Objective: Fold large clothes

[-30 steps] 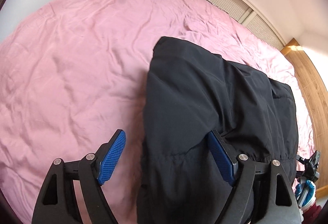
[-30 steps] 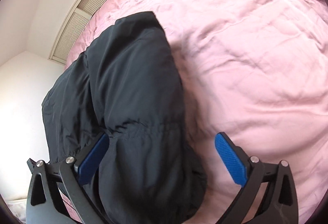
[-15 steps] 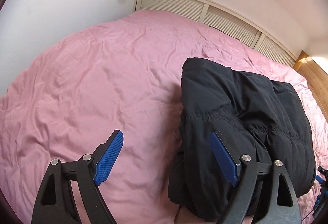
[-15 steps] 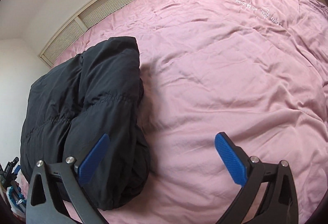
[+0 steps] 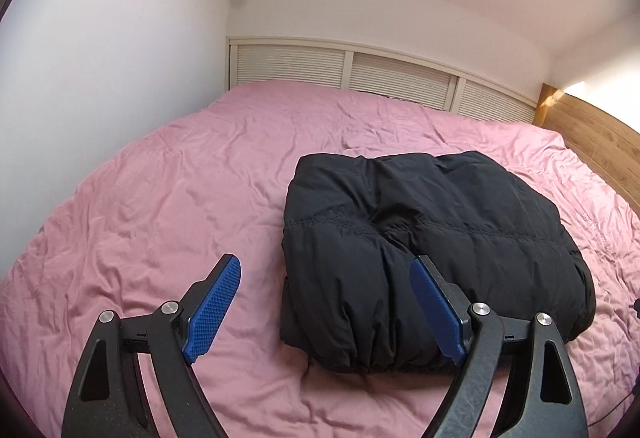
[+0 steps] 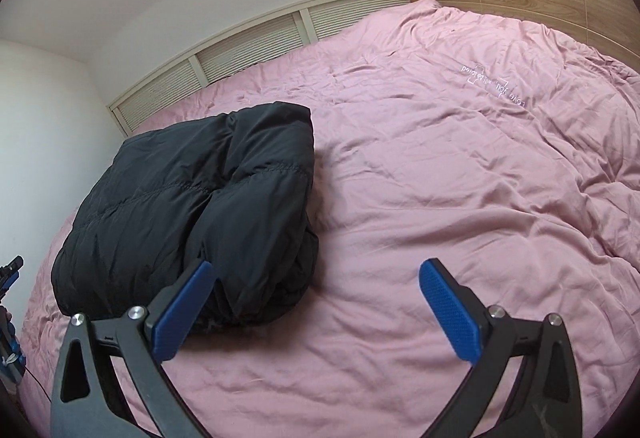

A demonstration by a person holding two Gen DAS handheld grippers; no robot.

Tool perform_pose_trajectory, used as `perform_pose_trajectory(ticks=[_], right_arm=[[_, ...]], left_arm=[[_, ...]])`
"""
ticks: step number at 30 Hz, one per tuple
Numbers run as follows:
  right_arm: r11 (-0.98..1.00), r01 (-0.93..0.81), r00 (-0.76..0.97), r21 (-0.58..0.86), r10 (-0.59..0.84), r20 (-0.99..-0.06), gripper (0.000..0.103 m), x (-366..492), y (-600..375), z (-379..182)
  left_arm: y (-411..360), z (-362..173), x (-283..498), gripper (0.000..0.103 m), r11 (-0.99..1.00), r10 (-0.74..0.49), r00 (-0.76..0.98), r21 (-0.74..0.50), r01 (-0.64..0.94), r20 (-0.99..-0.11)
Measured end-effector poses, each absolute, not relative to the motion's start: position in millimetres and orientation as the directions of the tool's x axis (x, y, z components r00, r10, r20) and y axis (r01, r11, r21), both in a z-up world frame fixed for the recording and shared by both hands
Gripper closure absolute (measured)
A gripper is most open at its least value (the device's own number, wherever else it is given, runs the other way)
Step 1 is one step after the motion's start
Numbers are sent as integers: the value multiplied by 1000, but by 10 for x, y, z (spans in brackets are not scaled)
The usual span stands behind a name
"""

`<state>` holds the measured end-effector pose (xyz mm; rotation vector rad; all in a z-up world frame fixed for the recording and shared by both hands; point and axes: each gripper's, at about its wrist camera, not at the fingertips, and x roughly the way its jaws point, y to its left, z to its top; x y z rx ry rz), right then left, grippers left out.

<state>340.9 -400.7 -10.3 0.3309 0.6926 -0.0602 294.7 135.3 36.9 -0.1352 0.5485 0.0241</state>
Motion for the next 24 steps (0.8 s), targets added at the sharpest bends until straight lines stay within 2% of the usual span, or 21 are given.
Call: perform_pose_trajectory(ticks=[6,9,18,24], right_arm=[[954,144,781,261,52,-622,0,2668,-3667,366],[967,127,778,221,41,-627,0,2341,-3451,562],[969,99,791,225,61,-609,0,1404,-3076,755],[970,101,817,220,46,-575,0,797,-2936,866]], left_arm=[[1228,672,2100,15,988,-37,856,-145,-44,-515],[1129,803,1650,13,993,-23,862,-108,-38,-507],[805,988,444,1,995,-38,895,-100,-8,-444],[564,1032,-117,1,998,-35,899,-62,9,-436]])
